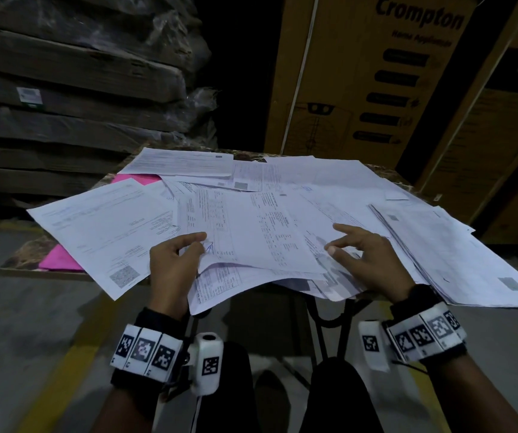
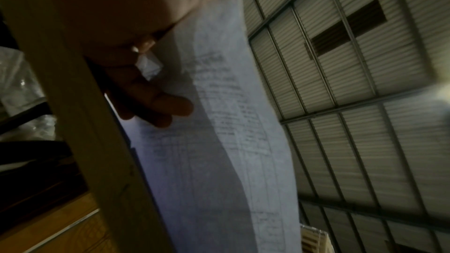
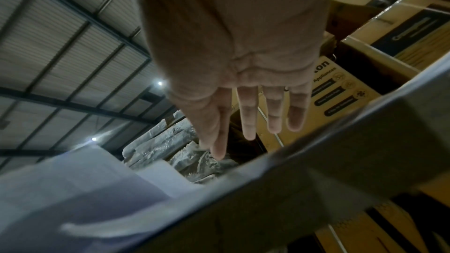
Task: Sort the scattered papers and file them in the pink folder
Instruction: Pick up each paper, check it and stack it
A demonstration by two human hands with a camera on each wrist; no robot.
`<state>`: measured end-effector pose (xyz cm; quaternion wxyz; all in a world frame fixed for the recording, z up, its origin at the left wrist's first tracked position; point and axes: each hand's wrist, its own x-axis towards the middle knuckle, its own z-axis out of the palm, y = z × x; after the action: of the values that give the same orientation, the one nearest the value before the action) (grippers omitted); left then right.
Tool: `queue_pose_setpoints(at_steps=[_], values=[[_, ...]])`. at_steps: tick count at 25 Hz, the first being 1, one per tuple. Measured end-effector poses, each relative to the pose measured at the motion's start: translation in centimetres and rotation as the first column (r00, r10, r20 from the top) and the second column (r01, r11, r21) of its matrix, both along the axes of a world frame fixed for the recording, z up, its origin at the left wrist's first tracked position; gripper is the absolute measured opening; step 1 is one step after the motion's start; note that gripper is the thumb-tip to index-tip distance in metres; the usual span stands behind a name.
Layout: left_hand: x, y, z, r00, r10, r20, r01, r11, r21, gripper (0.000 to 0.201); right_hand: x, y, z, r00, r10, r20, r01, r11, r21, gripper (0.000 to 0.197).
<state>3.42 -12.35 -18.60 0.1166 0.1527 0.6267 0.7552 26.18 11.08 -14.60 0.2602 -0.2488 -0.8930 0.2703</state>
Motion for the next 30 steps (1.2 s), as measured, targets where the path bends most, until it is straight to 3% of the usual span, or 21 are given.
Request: queue_pose_setpoints(at_steps=[4,10,16,21,25,30], values=[[0.0,-0.3,0.5,0.997,0.004,0.075,-0.013,0.993,0.114,0.019,-0.3,0.2,-0.2,0.955,0.151,0.254,-0.139,0.988,-0.066,0.012],[0.1,-0.4,0.4,0.989,0.053,0.135,-0.077,0.981,0.181,0.017,-0.5,-0.1,-1.0,0.964,0.139,0.226,-0.142,0.99,-0.005,0.012],[0.4,-1.0,0.5,0.991,-0.005,0.133,-0.028,0.969,0.247,0.016,-1.2,-0.4,-1.4,0.945,0.244,0.217,-0.233,0.97,-0.074,0.022],[0.0,-0.9,-0.3,0.991,0.067,0.114,-0.089,0.976,0.2,0.015,-1.4,-0.1,-2.0,0.924,0.18,0.338,-0.24,0.96,0.145,0.046],[-0.6,-1.1,-0.5,0.991,0.083,0.101,-0.101,0.977,0.188,0.015,-1.3,-1.0,-0.9,0.977,0.14,0.161,-0.166,0.972,0.168,0.027],[-0.9,-1.0,-0.6,0.997,0.053,0.05,-0.057,0.994,0.091,0.018,-1.6,-0.2,-1.1,0.987,-0.041,-0.154,0.062,0.989,0.138,0.024]])
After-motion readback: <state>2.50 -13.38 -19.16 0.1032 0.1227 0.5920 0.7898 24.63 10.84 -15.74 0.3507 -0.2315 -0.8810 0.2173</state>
